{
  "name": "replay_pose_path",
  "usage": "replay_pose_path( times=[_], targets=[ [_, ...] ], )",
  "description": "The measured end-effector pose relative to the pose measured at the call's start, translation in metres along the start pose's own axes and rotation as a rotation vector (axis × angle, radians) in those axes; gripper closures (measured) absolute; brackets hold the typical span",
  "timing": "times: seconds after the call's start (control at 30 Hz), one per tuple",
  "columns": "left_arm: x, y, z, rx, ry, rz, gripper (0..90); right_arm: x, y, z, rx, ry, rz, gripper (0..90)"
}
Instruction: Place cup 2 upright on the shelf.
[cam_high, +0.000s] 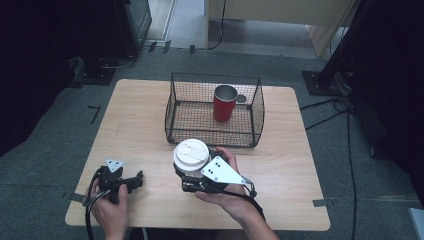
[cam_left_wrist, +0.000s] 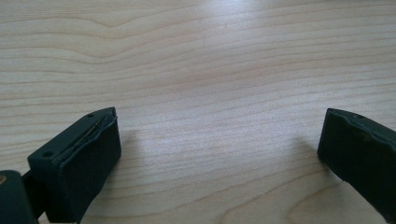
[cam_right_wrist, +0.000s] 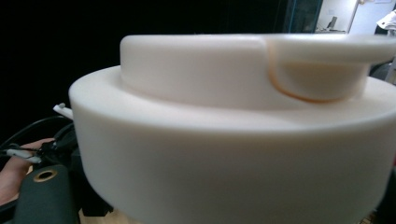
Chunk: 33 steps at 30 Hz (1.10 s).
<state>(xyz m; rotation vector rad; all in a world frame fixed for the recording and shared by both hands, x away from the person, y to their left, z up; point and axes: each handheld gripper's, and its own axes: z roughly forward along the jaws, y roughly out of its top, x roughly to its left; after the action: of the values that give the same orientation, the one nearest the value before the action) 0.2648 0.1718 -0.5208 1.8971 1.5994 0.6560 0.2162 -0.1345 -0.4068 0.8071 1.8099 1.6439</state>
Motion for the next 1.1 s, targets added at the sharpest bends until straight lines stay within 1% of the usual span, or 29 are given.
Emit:
replay_pose_path(
  times=[0.1,0.2,0.33,0.5,0.57,0.87,0.93,1.1],
  targets=[
    [0.0,0.0,0.0,0.001,0.0,0.002,0.0,-0.003,0.002,0.001,0.001,-0.015,0.007,16.0],
    [0.0,0.0,0.0,0.001,0.0,0.001,0.0,-0.006,0.004,0.002,0.0,-0.026,0.001,16.0],
    [0.0,0.0,0.0,0.002,0.001,0.0,0.0,-0.01,0.007,0.003,-0.013,-0.04,0.003,16.0],
    [0.0,0.0,0.0,0.003,0.001,0.004,0.0,-0.015,0.01,0.006,-0.016,-0.082,0.008,16.0],
    [0.0,0.0,0.0,0.003,0.001,0.004,0.0,-0.017,0.011,0.007,-0.019,-0.096,0.002,16.0],
    [0.0,0.0,0.0,0.005,0.001,0.003,0.0,-0.028,0.02,0.012,-0.028,-0.136,0.006,16.0],
    [0.0,0.0,0.0,0.005,0.001,0.003,0.0,-0.03,0.023,0.014,-0.032,-0.142,0.006,16.0],
    [0.0,0.0,0.0,0.005,0.001,0.003,0.0,-0.035,0.03,0.016,-0.04,-0.142,0.016,16.0]
  ],
)
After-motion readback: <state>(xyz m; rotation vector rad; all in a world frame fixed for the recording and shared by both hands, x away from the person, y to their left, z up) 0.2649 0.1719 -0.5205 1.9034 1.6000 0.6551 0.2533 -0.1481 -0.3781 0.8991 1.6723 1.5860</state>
